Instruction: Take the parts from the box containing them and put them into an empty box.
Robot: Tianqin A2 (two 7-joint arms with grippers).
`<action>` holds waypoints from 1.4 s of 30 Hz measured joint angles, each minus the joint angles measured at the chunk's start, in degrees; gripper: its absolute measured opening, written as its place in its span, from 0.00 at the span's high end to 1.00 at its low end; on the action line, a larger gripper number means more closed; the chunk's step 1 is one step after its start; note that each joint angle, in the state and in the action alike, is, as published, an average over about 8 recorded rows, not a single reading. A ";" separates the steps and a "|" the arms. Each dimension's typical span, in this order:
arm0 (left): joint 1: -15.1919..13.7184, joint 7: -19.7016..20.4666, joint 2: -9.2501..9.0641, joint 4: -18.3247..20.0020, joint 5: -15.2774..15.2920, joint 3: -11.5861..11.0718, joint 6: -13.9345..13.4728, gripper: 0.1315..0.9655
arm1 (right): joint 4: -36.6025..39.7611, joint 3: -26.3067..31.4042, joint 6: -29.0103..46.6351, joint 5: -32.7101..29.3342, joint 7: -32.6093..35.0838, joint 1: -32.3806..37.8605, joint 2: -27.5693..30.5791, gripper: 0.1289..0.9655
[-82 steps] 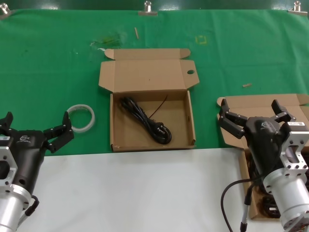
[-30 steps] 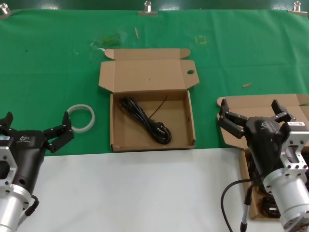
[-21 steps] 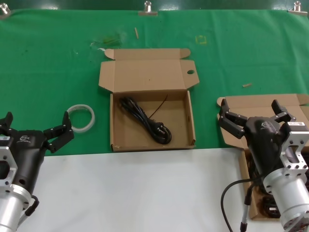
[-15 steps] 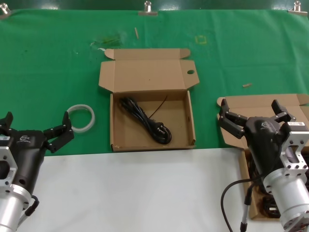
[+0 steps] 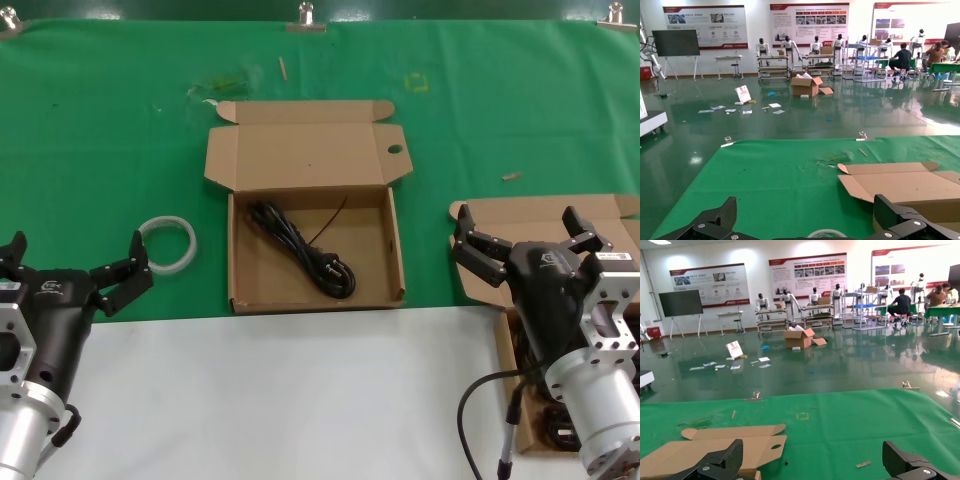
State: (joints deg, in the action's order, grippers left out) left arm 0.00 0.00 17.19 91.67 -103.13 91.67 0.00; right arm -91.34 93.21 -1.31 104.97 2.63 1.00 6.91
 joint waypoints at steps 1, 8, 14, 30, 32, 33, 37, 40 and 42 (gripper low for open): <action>0.00 0.00 0.00 0.00 0.00 0.00 0.00 0.00 | 0.00 0.00 0.00 0.00 0.00 0.00 0.00 0.00; 0.00 0.00 0.00 0.00 0.00 0.00 0.00 0.00 | 0.00 0.00 0.00 0.00 0.00 0.00 0.00 0.00; 0.00 0.00 0.00 0.00 0.00 0.00 0.00 0.00 | 0.00 0.00 0.00 0.00 0.00 0.00 0.00 0.00; 0.00 0.00 0.00 0.00 0.00 0.00 0.00 0.00 | 0.00 0.00 0.00 0.00 0.00 0.00 0.00 0.00; 0.00 0.00 0.00 0.00 0.00 0.00 0.00 0.00 | 0.00 0.00 0.00 0.00 0.00 0.00 0.00 0.00; 0.00 0.00 0.00 0.00 0.00 0.00 0.00 0.00 | 0.00 0.00 0.00 0.00 0.00 0.00 0.00 0.00; 0.00 0.00 0.00 0.00 0.00 0.00 0.00 0.00 | 0.00 0.00 0.00 0.00 0.00 0.00 0.00 0.00; 0.00 0.00 0.00 0.00 0.00 0.00 0.00 0.00 | 0.00 0.00 0.00 0.00 0.00 0.00 0.00 0.00; 0.00 0.00 0.00 0.00 0.00 0.00 0.00 0.00 | 0.00 0.00 0.00 0.00 0.00 0.00 0.00 0.00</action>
State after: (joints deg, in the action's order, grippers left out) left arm 0.00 0.00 17.19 91.67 -103.13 91.67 0.00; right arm -91.34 93.21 -1.31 104.97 2.63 1.00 6.91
